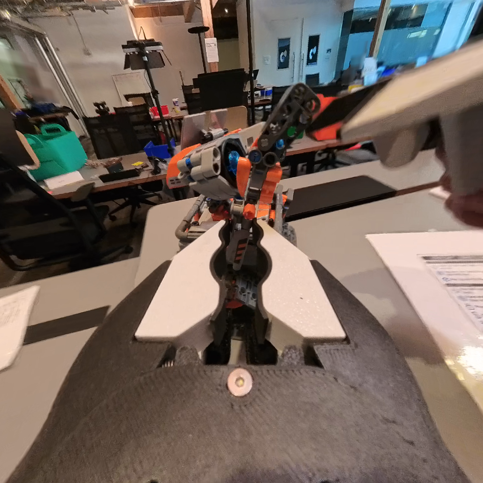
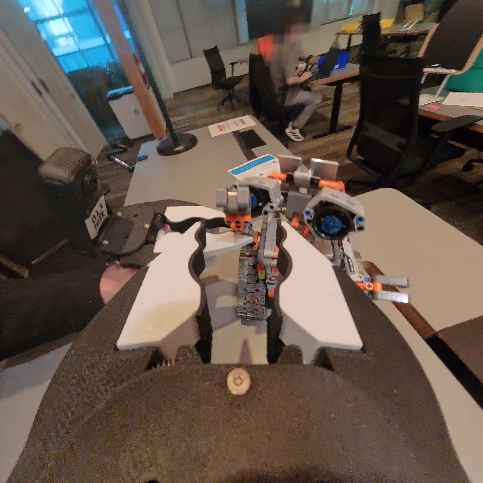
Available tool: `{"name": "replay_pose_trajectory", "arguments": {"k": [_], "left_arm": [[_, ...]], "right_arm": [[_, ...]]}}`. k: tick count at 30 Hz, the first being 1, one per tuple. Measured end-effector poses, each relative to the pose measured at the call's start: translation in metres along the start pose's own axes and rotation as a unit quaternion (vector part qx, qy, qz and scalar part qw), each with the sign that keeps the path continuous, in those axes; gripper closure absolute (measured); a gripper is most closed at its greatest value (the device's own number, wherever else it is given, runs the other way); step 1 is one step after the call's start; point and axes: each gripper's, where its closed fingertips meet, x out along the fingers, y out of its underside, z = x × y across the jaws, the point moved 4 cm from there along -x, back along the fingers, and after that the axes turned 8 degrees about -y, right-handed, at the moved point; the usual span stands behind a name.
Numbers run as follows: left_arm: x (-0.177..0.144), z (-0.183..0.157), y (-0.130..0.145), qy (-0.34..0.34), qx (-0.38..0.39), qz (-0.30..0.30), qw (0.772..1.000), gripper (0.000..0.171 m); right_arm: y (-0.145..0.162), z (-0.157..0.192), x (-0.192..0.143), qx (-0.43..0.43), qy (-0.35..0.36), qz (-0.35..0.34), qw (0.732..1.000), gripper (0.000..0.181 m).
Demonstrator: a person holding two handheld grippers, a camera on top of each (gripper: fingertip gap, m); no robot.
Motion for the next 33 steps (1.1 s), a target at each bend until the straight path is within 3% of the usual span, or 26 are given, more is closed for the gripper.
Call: {"name": "replay_pose_trajectory", "arguments": {"k": [4,6,8,9,16,20,26,33], "left_arm": [[0.000,-0.004,-0.001,-0.023,0.046,-0.002,0.999,0.159],[0.000,-0.007,-0.001,-0.031,0.073,-0.001,0.997,0.159],[-0.001,-0.007,-0.001,-0.034,0.069,-0.001,0.997,0.160],[-0.001,-0.008,-0.001,-0.034,0.071,-0.001,0.997,0.160],[-0.001,-0.008,-0.001,-0.029,0.026,-0.001,0.999,0.159],[-0.001,-0.007,-0.001,-0.021,-0.002,-0.001,1.000,0.159],[0.000,-0.006,0.000,-0.013,-0.028,0.000,1.000,0.159],[0.000,-0.008,-0.001,-0.013,-0.008,-0.001,1.000,0.157]], "right_arm": [[-0.014,0.004,0.009,-0.025,-0.017,0.077,0.997,0.125],[-0.019,0.004,0.010,-0.027,-0.017,0.097,0.995,0.133],[-0.021,0.000,0.008,-0.027,0.000,0.106,0.994,0.158],[-0.021,0.000,0.007,-0.024,0.000,0.109,0.994,0.158],[-0.015,0.000,0.003,-0.008,-0.001,0.015,1.000,0.159],[-0.010,0.008,0.005,-0.053,0.019,-0.042,0.998,0.159],[-0.006,0.012,0.006,-0.065,0.041,-0.068,0.995,0.158],[-0.004,0.008,0.001,-0.046,0.029,-0.040,0.998,0.159]]}}
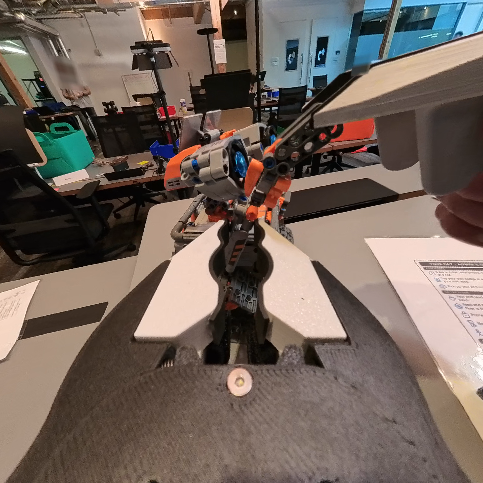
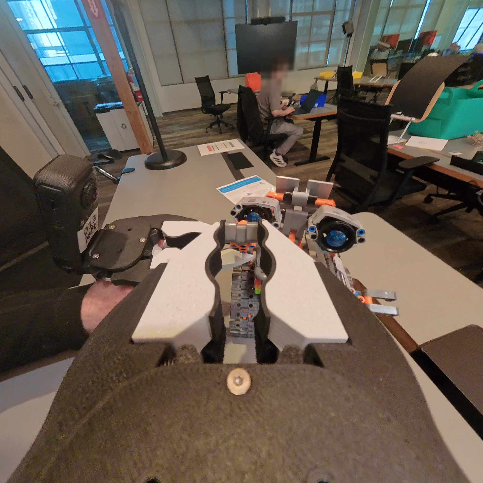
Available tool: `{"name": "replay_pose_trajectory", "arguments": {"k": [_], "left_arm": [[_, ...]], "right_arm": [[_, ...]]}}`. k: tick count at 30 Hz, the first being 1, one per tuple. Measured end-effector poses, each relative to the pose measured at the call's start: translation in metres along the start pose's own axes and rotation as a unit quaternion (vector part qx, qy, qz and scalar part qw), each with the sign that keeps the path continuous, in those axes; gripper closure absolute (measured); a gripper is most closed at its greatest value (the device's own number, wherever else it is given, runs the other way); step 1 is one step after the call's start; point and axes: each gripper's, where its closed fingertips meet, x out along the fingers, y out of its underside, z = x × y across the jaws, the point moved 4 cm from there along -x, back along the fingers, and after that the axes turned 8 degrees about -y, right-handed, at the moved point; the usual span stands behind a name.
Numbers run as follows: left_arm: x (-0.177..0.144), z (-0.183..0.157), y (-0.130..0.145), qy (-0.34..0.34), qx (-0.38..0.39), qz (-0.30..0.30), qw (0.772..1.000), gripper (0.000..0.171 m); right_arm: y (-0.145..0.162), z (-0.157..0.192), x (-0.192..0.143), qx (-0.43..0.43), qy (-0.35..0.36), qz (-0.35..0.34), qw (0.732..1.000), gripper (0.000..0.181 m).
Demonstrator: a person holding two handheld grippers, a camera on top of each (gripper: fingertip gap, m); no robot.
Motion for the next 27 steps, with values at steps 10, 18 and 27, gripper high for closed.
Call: {"name": "replay_pose_trajectory", "arguments": {"k": [10,18,27], "left_arm": [[0.001,0.002,0.014,-0.010,0.042,0.017,0.999,0.141],[-0.001,0.000,0.019,-0.010,0.052,0.020,0.998,0.146],[-0.001,0.000,0.020,-0.016,0.055,0.017,0.998,0.146]], "right_arm": [[0.022,0.009,-0.011,0.019,-0.005,0.025,0.999,0.159],[0.042,0.013,-0.017,0.041,0.003,0.042,0.998,0.159],[0.047,0.013,-0.019,0.046,0.004,0.048,0.998,0.159]]}}
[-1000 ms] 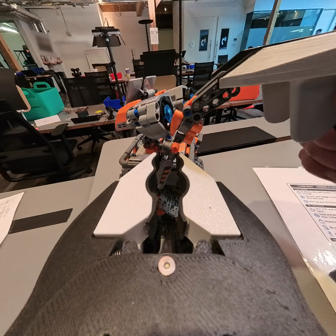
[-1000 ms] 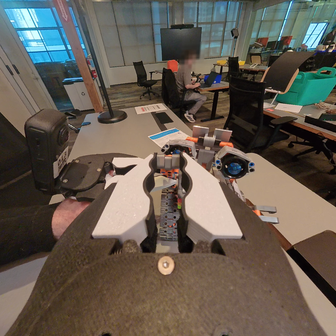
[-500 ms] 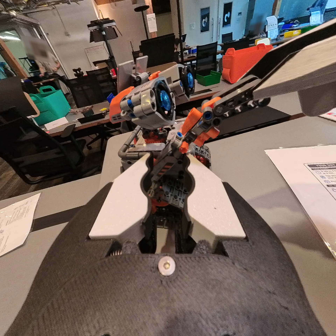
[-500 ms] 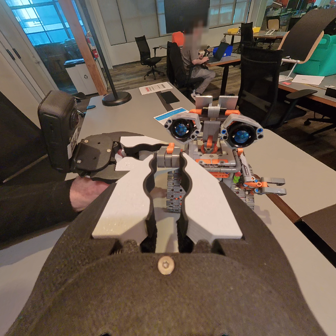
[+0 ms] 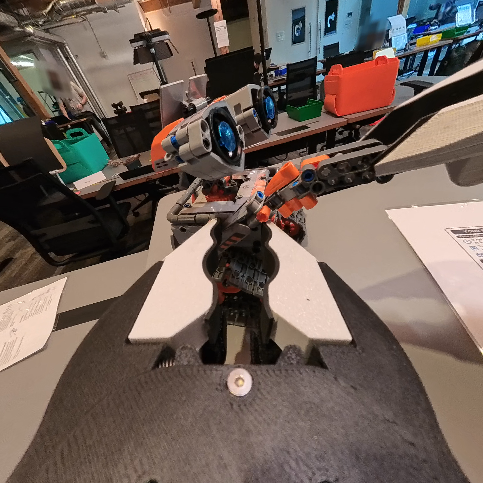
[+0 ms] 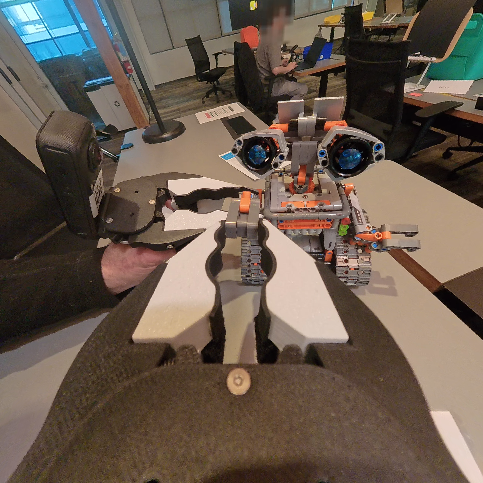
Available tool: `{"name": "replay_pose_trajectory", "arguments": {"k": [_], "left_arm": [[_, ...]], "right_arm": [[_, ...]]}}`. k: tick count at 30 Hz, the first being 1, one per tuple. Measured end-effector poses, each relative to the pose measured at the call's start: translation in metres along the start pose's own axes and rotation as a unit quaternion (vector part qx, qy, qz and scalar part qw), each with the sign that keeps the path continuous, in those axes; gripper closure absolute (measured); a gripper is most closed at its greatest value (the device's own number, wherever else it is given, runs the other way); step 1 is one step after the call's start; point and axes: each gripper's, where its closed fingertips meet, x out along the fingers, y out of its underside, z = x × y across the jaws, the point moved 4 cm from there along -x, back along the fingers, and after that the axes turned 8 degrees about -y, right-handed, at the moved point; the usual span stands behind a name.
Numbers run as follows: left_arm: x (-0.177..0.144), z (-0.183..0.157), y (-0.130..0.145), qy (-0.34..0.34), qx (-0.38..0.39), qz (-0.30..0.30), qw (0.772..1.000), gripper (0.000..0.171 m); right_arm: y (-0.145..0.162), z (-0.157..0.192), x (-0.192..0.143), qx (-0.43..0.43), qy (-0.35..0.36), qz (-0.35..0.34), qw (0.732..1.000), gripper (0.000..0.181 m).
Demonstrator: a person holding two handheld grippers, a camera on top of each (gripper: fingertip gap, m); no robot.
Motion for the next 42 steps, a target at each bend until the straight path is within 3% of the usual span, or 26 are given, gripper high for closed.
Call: {"name": "replay_pose_trajectory", "arguments": {"k": [13,27,34,42], "left_arm": [[0.001,0.003,-0.001,0.006,-0.014,0.008,1.000,0.146],[-0.001,0.003,-0.002,0.004,-0.013,0.000,1.000,0.148],[0.000,0.005,-0.003,0.005,-0.015,-0.001,1.000,0.150],[0.000,0.006,-0.003,0.008,-0.019,-0.002,1.000,0.150]], "right_arm": [[-0.002,0.002,0.003,0.000,0.009,-0.027,1.000,0.159],[-0.007,-0.015,0.001,0.092,-0.080,-0.051,0.991,0.159],[-0.008,-0.036,0.005,0.206,-0.179,-0.060,0.960,0.159],[-0.005,-0.049,0.011,0.281,-0.238,-0.056,0.928,0.159]]}}
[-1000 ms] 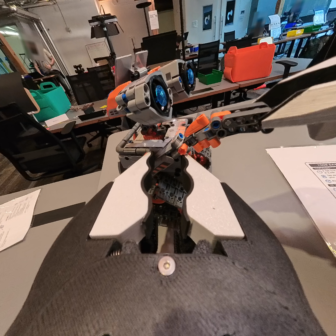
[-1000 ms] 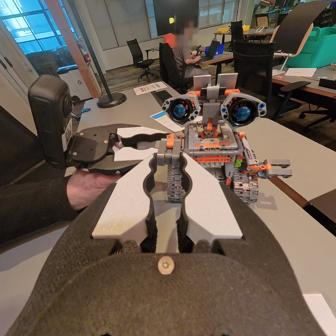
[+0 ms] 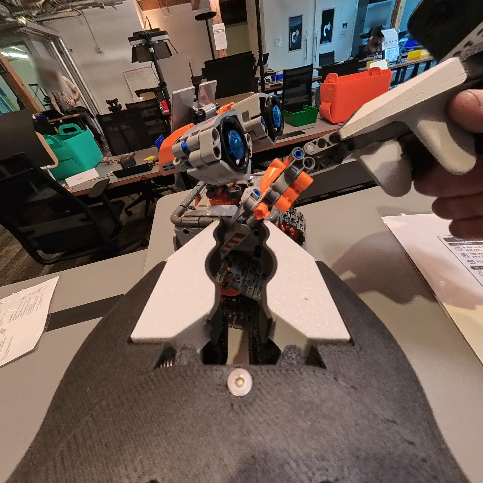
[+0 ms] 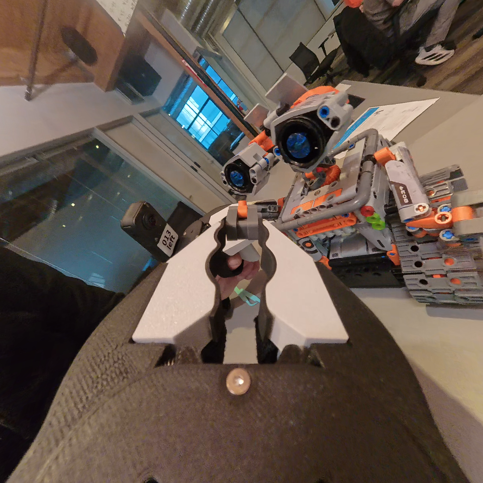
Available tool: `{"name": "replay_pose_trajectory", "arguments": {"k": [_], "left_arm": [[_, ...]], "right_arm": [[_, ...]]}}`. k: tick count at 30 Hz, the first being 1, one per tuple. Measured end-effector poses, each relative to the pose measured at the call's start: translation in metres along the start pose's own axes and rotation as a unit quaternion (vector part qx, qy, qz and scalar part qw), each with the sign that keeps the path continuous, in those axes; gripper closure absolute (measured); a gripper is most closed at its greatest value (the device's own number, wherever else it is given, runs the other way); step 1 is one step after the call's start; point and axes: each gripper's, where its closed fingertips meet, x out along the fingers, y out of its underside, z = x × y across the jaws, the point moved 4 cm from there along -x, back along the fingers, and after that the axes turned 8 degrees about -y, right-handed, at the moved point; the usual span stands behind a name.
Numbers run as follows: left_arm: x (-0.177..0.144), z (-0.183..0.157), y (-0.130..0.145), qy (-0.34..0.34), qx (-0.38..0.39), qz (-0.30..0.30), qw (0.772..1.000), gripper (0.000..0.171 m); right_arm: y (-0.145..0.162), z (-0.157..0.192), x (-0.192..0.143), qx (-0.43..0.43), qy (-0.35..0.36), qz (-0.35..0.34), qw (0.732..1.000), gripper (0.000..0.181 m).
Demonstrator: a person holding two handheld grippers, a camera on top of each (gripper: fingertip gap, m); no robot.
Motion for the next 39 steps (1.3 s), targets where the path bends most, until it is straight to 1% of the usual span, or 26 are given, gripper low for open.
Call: {"name": "replay_pose_trajectory", "arguments": {"k": [5,8,11,16,18,20,23,25,28,30,32,33,34,35,37,39], "left_arm": [[0.000,0.001,0.000,0.002,0.000,-0.001,1.000,0.150],[0.000,0.001,0.000,0.002,0.002,-0.001,1.000,0.151],[0.000,0.002,0.000,-0.001,0.002,0.000,1.000,0.151],[0.000,0.004,0.000,-0.003,0.002,0.002,1.000,0.151],[0.000,0.004,0.000,-0.003,0.000,0.001,1.000,0.151],[0.000,0.004,0.000,-0.004,0.001,0.001,1.000,0.152],[0.001,0.005,0.000,-0.006,-0.001,0.000,1.000,0.152],[0.001,0.005,-0.001,-0.007,-0.001,0.001,1.000,0.153],[0.002,0.006,-0.002,-0.008,-0.004,0.002,1.000,0.154],[0.001,0.007,-0.002,-0.006,-0.004,0.003,1.000,0.153],[0.001,0.007,-0.001,-0.007,-0.004,0.005,1.000,0.152],[0.000,0.006,-0.002,-0.007,-0.006,0.004,1.000,0.151],[-0.001,0.007,-0.002,-0.008,-0.005,0.004,1.000,0.151],[-0.002,0.007,-0.001,-0.010,-0.003,0.004,1.000,0.149],[-0.006,0.007,0.000,-0.009,0.001,0.004,1.000,0.141],[-0.011,0.008,0.000,-0.016,0.012,0.002,1.000,0.139]], "right_arm": [[0.001,-0.006,0.000,0.021,-0.008,-0.009,1.000,0.159],[-0.001,0.000,0.003,-0.036,0.024,-0.002,0.999,0.158],[-0.003,0.008,0.007,-0.114,0.068,0.007,0.991,0.159],[0.000,0.016,0.011,-0.167,0.111,0.024,0.979,0.159],[-0.001,0.025,0.016,-0.208,0.140,0.036,0.967,0.159],[-0.001,0.035,0.023,-0.252,0.177,0.055,0.950,0.159],[0.001,0.047,0.035,-0.329,0.238,0.099,0.908,0.159],[0.002,0.051,0.041,-0.353,0.272,0.112,0.888,0.159],[0.005,0.055,0.049,-0.369,0.289,0.118,0.875,0.159],[0.008,0.056,0.050,-0.371,0.287,0.114,0.876,0.158],[0.011,0.056,0.048,-0.357,0.284,0.109,0.883,0.157],[0.012,0.056,0.047,-0.350,0.284,0.104,0.887,0.152],[0.012,0.057,0.045,-0.341,0.281,0.097,0.892,0.146],[0.013,0.057,0.044,-0.331,0.276,0.093,0.898,0.146],[0.013,0.059,0.040,-0.308,0.264,0.075,0.911,0.144],[0.013,0.060,0.034,-0.281,0.253,0.054,0.924,0.144]]}}
